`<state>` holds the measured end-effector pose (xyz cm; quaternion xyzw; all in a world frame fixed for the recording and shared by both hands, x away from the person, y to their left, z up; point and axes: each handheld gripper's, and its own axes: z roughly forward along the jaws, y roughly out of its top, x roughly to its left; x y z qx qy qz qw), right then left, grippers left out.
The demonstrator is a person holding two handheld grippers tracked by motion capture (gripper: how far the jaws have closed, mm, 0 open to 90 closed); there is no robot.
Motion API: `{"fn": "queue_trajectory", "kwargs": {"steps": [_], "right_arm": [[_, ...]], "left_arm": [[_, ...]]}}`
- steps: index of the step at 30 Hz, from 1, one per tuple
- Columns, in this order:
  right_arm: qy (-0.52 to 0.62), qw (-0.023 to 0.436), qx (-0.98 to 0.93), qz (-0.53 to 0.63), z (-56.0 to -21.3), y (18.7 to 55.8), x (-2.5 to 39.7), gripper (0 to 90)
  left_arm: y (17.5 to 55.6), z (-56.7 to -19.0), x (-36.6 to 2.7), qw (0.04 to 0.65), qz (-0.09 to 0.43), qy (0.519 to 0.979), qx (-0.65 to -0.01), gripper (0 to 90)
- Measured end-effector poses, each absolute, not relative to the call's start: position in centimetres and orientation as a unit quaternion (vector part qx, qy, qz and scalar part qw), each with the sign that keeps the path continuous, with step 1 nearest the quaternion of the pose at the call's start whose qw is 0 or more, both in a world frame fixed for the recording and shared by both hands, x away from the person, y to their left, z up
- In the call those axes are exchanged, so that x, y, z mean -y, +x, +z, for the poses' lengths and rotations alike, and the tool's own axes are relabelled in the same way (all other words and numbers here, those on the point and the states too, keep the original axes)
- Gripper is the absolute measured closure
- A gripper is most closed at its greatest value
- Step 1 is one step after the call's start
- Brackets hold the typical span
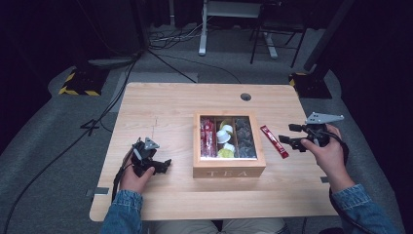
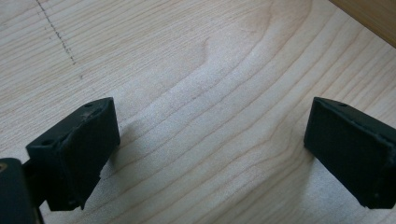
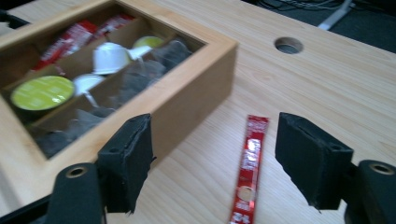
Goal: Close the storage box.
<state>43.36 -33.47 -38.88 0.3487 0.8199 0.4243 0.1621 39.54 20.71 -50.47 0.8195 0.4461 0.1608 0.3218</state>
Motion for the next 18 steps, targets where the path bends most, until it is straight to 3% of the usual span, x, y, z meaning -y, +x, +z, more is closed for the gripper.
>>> {"fn": "queue_trajectory", "kwargs": {"steps": [18], "right_arm": [[0.404, 0.163, -0.821, 0.368, -43.8, 47.5, 38.5, 25.2]], "left_arm": [[39.5, -50.5, -20.7, 0.322, 0.159, 0.818, -0.45, 3.2]]}}
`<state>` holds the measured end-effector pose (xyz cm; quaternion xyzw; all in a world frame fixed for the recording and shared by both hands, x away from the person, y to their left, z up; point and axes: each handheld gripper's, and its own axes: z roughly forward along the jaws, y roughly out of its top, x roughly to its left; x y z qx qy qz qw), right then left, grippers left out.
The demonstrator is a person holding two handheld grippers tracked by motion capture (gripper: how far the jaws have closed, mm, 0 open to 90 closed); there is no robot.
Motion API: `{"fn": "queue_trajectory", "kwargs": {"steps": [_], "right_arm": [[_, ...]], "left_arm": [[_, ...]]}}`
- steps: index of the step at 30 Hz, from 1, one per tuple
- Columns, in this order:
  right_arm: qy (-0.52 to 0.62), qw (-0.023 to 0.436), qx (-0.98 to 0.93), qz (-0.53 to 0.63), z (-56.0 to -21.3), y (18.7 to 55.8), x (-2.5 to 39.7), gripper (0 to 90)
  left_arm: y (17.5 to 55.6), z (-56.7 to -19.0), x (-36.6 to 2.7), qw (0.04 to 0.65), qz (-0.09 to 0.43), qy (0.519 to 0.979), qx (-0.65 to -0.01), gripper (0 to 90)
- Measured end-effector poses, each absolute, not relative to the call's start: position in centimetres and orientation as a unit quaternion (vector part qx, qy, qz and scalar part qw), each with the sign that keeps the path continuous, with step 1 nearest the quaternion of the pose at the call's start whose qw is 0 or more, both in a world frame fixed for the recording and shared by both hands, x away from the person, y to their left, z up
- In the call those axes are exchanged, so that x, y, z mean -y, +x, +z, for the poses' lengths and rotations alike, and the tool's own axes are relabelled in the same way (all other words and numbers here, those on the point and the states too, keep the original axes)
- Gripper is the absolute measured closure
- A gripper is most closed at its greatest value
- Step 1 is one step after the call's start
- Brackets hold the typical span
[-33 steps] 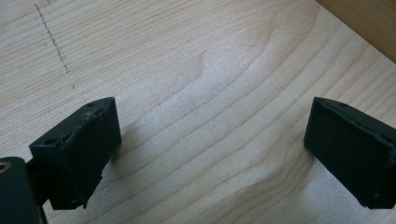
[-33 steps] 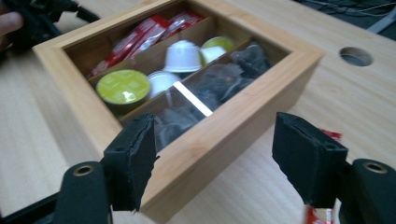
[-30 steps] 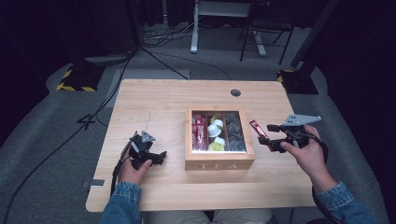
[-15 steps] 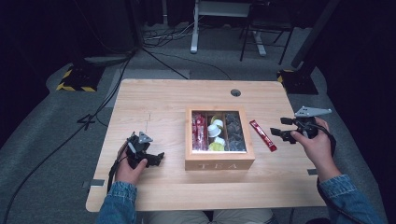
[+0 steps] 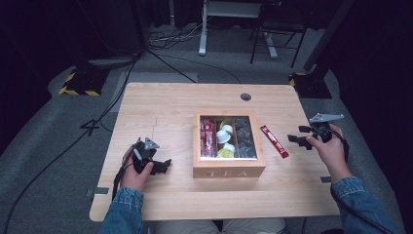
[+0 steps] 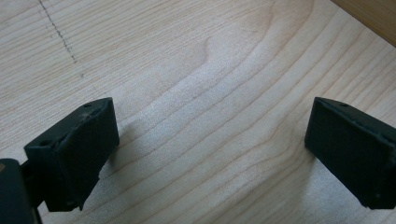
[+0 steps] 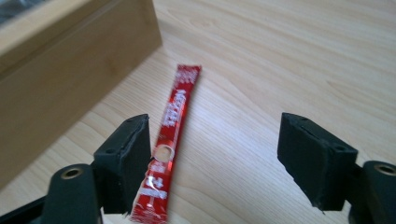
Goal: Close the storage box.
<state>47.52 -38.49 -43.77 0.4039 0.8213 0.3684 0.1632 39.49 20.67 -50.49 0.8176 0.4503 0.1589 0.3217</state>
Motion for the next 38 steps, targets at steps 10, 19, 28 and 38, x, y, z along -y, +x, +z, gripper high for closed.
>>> {"fn": "queue_trajectory", "kwargs": {"steps": [10, 19, 28, 38], "right_arm": [[0.428, 0.159, -0.815, 0.358, -47.0, 47.6, 39.6, 25.3], [0.435, 0.164, -0.813, 0.352, -49.1, 47.2, 39.6, 24.3], [0.441, 0.186, -0.802, 0.357, -50.3, 46.6, 39.5, 14.2], [0.439, 0.193, -0.805, 0.35, -50.3, 46.5, 39.3, 12.8]], "left_arm": [[39.5, -50.5, -20.7, 0.321, 0.161, 0.818, -0.449, 3.2], [39.5, -50.5, -20.7, 0.321, 0.161, 0.818, -0.449, 3.1], [39.5, -50.5, -20.7, 0.321, 0.161, 0.818, -0.449, 3.1], [39.5, -50.5, -20.7, 0.321, 0.161, 0.819, -0.448, 3.1]]}}
